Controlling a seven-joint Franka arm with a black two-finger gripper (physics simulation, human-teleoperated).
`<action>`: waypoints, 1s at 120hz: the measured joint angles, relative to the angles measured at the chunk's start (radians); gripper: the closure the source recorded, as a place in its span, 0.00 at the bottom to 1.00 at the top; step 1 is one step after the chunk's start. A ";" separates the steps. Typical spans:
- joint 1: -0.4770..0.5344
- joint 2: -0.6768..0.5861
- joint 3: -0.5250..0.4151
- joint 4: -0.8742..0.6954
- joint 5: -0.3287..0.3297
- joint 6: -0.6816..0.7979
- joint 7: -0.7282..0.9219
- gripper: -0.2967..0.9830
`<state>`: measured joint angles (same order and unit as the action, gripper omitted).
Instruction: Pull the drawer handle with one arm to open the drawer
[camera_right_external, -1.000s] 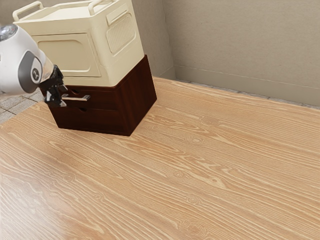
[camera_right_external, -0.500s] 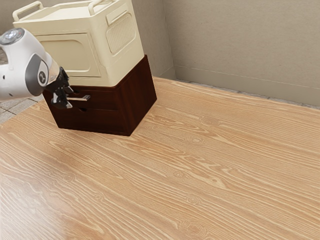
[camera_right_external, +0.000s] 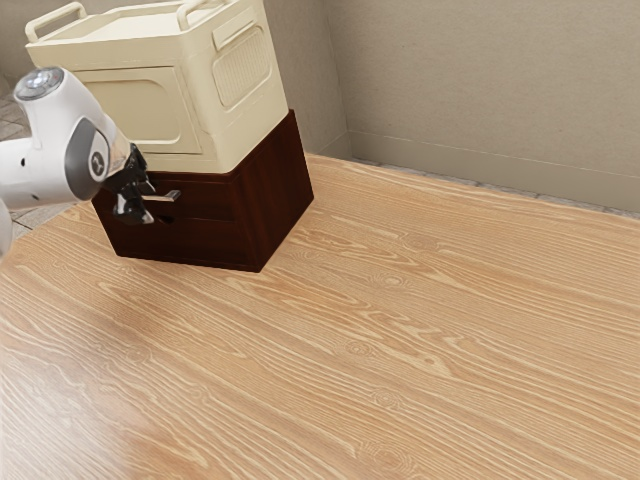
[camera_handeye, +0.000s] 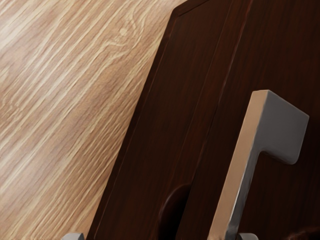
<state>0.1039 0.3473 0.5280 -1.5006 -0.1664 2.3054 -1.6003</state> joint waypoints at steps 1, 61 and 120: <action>0.000 0.000 0.000 0.000 0.000 0.000 0.000 0.51; 0.000 -0.027 0.001 -0.010 0.000 -0.034 0.008 0.81; -0.003 -0.096 0.001 -0.076 0.008 -0.120 0.014 0.84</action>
<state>0.1009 0.2516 0.5292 -1.5762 -0.1584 2.1851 -1.5860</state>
